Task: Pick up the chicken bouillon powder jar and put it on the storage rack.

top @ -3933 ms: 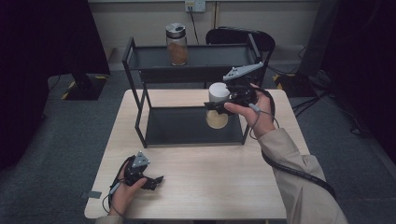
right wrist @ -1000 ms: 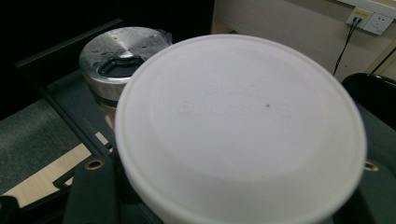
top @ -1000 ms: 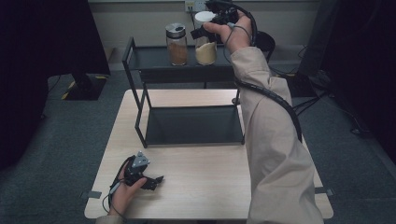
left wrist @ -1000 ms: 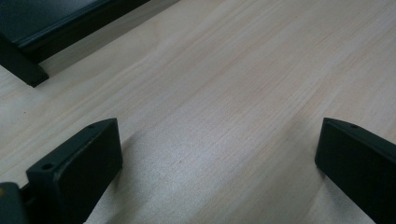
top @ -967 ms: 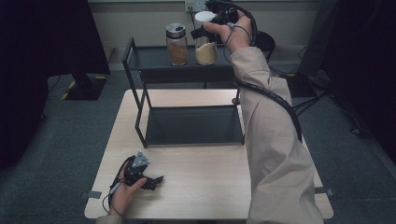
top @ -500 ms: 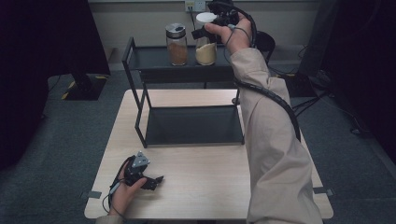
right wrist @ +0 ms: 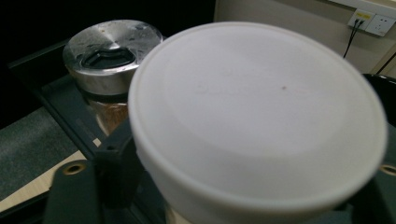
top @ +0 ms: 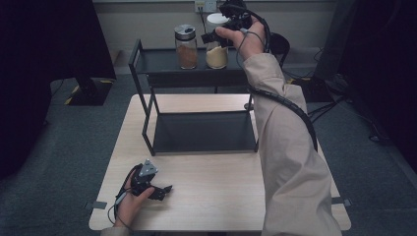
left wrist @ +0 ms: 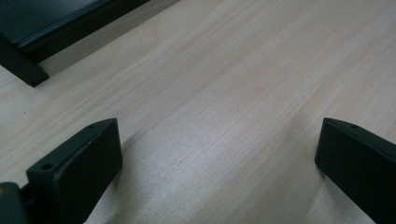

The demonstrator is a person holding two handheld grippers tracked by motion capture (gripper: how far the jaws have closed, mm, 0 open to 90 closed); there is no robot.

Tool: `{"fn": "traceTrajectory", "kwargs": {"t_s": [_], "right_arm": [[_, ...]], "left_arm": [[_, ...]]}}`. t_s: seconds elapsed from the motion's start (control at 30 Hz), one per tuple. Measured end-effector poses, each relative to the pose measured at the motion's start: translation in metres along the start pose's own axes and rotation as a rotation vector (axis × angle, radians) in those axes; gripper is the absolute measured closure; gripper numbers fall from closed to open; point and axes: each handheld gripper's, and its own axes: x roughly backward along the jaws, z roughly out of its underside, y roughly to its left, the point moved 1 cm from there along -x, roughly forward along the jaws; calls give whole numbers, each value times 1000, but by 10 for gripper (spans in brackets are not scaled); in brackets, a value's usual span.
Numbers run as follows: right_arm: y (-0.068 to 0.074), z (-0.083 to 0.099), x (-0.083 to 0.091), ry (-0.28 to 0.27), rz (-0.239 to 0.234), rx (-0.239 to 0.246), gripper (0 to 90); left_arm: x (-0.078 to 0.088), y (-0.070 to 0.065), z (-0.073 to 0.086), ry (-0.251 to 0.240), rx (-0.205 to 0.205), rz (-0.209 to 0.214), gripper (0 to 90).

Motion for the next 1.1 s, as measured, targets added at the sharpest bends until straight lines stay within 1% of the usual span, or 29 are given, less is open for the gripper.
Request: {"fn": "traceTrajectory", "kwargs": {"t_s": [0.03, 0.07, 0.1, 0.13, 0.27, 0.4, 0.43, 0.57, 0.6, 0.7, 1.0, 1.1], "right_arm": [[0, 0, 0, 2, -4, 0, 204], [0, 0, 0, 2, -4, 0, 204], [1, 0, 0, 8, -4, -4, 168], [3, 2, 1, 5, 11, -15, 112], [7, 6, 5, -11, 24, -24, 48], [11, 9, 9, -17, 40, -22, 25], [13, 13, 12, -28, 50, -34, 5], [12, 20, 17, -40, 37, -46, 6], [14, 23, 20, -42, 45, -64, 6], [17, 26, 22, -41, 52, -63, 6], [24, 44, 30, -65, 75, -74, 6], [25, 49, 33, -74, 74, -75, 6]], "left_arm": [[0, 0, 0, 0, 0, 0, 0], [0, 0, 0, 0, 0, 0, 0], [0, 0, 0, 0, 0, 0, 0], [0, 0, 0, 0, 0, 0, 0], [0, 0, 0, -1, 1, 0, 0], [0, 0, 0, -1, 1, 0, 0], [0, 0, 0, -1, 1, 0, 0], [0, 0, 0, -1, 3, 0, 0], [0, 0, 0, -1, 3, -1, 0], [0, 0, 0, -1, 3, -1, 0], [0, -1, 1, -4, 7, 0, 0], [0, 0, 1, -4, 6, 0, 0]]}}
